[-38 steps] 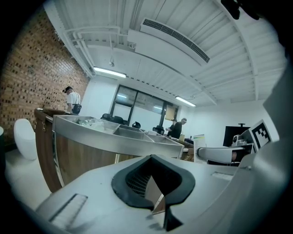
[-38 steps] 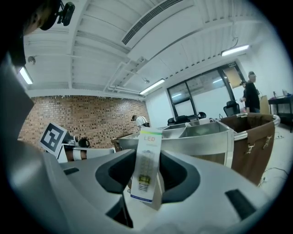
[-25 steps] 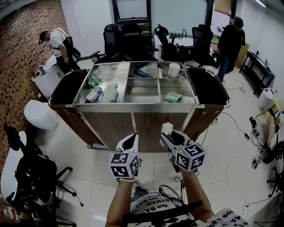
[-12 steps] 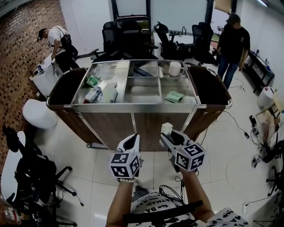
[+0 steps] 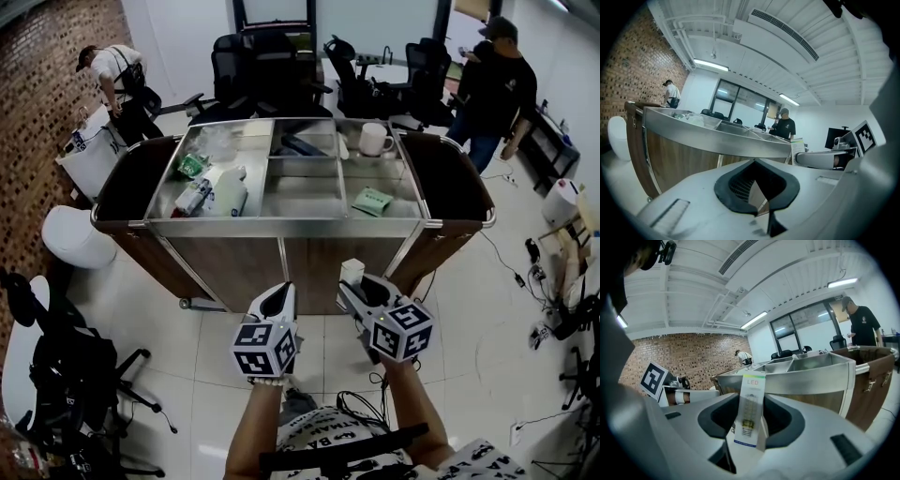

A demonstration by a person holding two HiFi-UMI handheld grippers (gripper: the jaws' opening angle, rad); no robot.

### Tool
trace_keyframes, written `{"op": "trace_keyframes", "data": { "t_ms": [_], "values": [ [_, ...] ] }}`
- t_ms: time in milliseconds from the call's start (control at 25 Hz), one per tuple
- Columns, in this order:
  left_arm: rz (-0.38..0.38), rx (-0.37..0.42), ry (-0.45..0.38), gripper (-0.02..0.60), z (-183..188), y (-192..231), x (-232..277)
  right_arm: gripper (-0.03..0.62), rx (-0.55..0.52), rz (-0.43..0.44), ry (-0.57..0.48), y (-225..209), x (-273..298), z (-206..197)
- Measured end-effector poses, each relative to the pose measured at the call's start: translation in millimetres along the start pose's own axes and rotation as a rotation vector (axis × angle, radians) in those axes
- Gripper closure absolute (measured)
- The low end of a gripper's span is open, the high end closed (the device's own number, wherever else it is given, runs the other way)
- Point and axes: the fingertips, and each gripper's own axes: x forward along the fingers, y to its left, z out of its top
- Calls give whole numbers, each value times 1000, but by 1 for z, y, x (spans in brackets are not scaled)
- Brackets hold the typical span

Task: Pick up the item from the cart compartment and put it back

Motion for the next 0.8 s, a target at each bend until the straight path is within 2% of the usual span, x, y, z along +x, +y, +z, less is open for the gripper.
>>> {"op": "trace_keyframes", "data": {
  "t_ms": [440,800],
  "values": [
    [-50,28,5,581,32,33,28,420,-57,-20,3,-5,47,47],
    [-76,54,-42,581,83,43,52,421,-190,-10,21,-21,87,134]
  ]
}}
